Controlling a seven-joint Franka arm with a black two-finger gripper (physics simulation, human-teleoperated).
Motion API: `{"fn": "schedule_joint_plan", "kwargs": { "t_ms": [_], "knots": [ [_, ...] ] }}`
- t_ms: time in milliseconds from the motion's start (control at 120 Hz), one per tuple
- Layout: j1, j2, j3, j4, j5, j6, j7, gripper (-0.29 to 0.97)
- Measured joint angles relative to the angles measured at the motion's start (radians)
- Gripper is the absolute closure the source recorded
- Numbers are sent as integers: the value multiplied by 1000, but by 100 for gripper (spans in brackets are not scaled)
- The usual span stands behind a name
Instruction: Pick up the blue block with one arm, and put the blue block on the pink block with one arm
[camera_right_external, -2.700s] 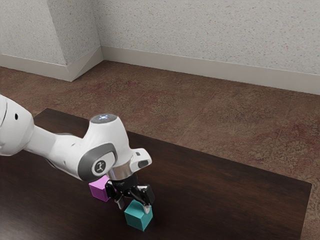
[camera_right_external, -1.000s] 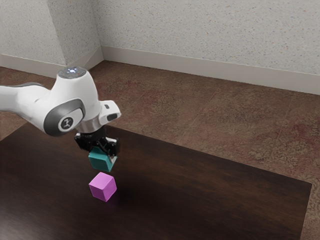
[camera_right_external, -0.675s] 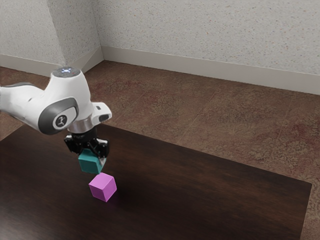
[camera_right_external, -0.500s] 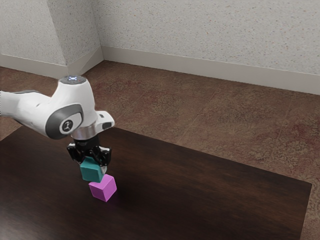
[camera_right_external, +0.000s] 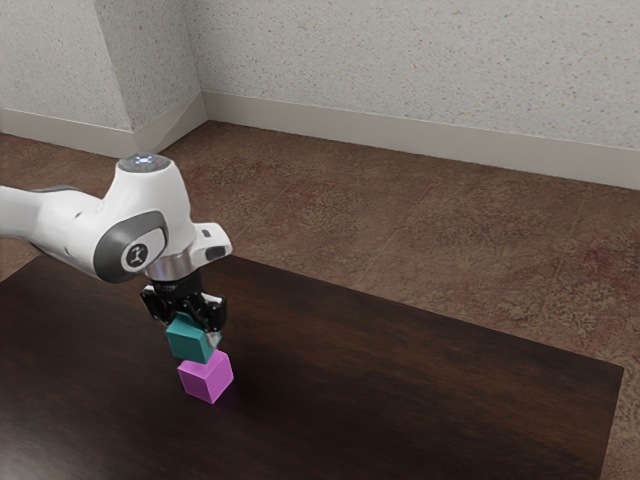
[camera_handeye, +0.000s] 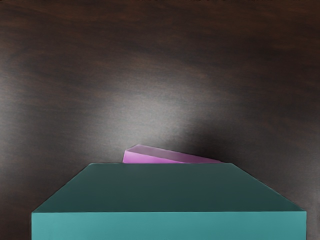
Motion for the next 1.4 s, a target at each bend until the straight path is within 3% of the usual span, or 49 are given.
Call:
{"fn": "schedule_joint_plan", "kwargs": {
  "t_ms": [467,1400],
  "knots": [
    [12,26,-1,-14,-53,49,107,33],
    [11,4,-1,-47,-71,69,189,33]
  ]
}}
